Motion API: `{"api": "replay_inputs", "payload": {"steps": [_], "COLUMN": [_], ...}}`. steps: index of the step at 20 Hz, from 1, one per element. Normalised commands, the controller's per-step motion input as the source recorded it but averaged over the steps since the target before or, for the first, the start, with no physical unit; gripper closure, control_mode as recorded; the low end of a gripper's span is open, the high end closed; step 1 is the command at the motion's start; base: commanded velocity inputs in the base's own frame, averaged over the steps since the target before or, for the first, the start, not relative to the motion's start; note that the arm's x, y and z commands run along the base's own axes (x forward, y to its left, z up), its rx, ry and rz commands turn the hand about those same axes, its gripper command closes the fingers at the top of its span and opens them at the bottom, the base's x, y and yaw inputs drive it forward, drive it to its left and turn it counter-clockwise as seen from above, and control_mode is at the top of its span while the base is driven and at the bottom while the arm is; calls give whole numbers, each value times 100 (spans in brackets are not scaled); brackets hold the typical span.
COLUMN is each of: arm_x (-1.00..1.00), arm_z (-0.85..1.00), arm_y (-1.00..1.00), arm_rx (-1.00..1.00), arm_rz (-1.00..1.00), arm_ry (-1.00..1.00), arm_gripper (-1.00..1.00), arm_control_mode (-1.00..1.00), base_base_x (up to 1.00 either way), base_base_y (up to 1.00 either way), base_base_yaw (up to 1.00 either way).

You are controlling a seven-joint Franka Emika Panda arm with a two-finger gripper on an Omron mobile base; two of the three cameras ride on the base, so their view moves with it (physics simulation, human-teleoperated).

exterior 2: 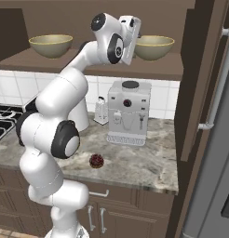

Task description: Pick both bowls and place them on the counter. Then place the chicken drumstick in one bowl and place the cake in the other bowl.

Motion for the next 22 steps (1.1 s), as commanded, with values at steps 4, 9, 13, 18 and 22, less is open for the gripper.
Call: {"api": "replay_inputs", "payload": {"steps": [4, 9, 13, 18, 22], "arm_x": [12, 10, 10, 8, 11], "arm_z": [-3, 0, 0, 0, 0], "arm_y": [-5, -6, -6, -5, -5], "arm_rx": [0, 0, 0, 0, 0], "arm_rz": [0, 0, 0, 0, 0], "arm_ry": [1, 2, 1, 2, 3], "arm_gripper": [-100, -100, -100, -100, -100], "arm_control_mode": [-100, -100, -100, -100, -100], "base_base_x": [0, 0, 0, 0, 0], "base_base_y": [0, 0, 0, 0, 0], "base_base_yaw": [0, 0, 0, 0, 0]}}
